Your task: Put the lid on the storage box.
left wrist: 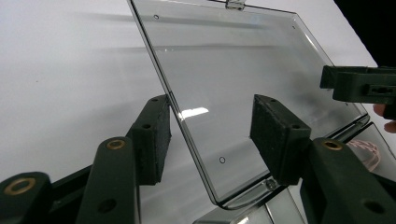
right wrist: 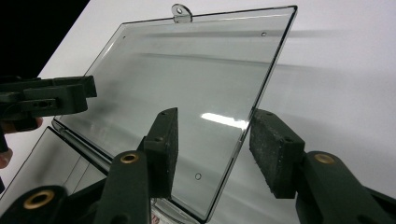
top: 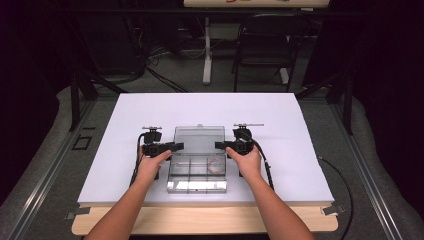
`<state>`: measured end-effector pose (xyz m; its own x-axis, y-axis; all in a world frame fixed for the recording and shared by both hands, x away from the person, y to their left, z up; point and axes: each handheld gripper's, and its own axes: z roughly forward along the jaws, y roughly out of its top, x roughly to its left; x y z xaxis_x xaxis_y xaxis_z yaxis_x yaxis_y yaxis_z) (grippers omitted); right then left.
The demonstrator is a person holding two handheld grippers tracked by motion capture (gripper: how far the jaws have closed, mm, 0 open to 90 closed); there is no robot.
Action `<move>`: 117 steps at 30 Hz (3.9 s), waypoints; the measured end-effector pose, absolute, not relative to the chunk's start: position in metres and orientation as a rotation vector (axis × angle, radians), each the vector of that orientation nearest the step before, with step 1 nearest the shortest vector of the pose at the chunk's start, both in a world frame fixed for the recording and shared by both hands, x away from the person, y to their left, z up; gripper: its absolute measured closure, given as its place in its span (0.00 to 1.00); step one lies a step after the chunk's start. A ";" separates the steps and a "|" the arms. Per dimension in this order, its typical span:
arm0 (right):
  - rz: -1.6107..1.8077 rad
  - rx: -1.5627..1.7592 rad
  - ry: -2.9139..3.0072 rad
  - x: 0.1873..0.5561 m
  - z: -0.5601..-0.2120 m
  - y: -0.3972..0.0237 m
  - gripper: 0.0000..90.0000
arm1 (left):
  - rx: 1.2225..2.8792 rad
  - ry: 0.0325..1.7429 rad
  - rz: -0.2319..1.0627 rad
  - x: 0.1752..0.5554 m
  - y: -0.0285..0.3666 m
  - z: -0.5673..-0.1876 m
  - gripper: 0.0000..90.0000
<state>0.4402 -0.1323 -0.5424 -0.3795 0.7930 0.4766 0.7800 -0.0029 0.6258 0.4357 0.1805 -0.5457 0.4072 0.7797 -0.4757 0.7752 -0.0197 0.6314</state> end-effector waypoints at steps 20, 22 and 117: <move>1.383 1.708 2.183 0.437 -0.538 -0.131 0.60 | 1.774 1.336 0.049 0.433 0.181 -0.541 0.60; 1.385 1.702 2.179 0.437 -0.538 -0.131 0.60 | 1.771 1.336 0.057 0.432 0.181 -0.540 0.60; 1.347 1.347 2.207 0.398 -0.501 -0.134 0.75 | 1.826 1.138 0.229 0.394 0.195 -0.496 0.70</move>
